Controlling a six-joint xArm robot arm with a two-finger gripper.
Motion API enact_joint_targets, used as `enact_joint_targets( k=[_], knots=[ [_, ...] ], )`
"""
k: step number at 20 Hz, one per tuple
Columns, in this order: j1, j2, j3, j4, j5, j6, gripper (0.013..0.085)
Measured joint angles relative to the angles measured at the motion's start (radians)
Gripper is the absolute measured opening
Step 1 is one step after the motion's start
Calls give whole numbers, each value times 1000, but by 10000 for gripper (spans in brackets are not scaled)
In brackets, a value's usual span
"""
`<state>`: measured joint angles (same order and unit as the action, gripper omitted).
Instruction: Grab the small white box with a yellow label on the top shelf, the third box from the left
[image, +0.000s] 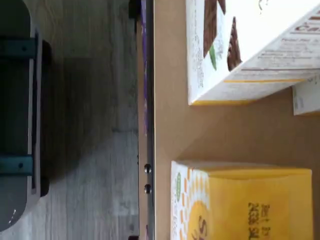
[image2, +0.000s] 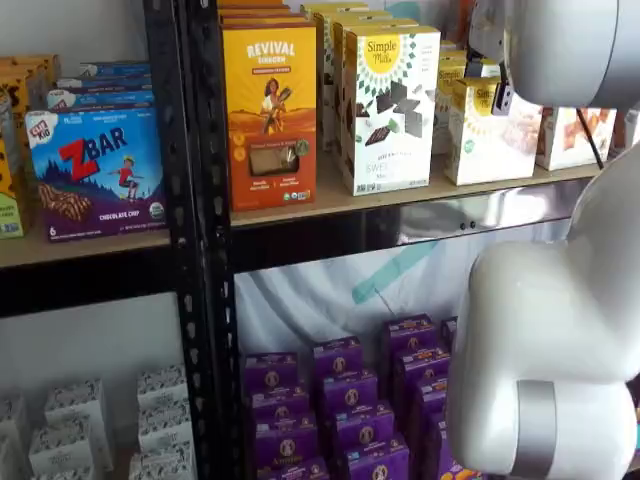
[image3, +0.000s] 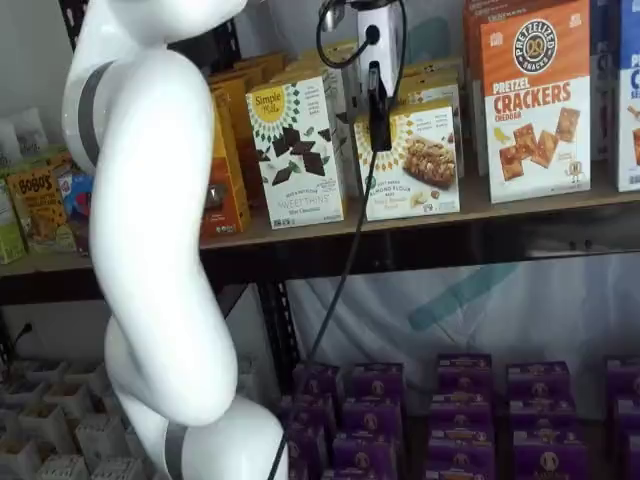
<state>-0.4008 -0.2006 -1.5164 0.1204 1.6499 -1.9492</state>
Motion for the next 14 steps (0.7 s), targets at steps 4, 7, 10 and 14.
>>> enact_joint_targets(
  k=[4, 7, 10, 14],
  knots=[
    [18, 6, 2, -30, -3, 13, 850],
    [23, 6, 13, -39, -13, 17, 850],
    [25, 1, 28, -44, -30, 17, 850],
    [21, -2, 35, -37, -38, 14, 770]
  ],
)
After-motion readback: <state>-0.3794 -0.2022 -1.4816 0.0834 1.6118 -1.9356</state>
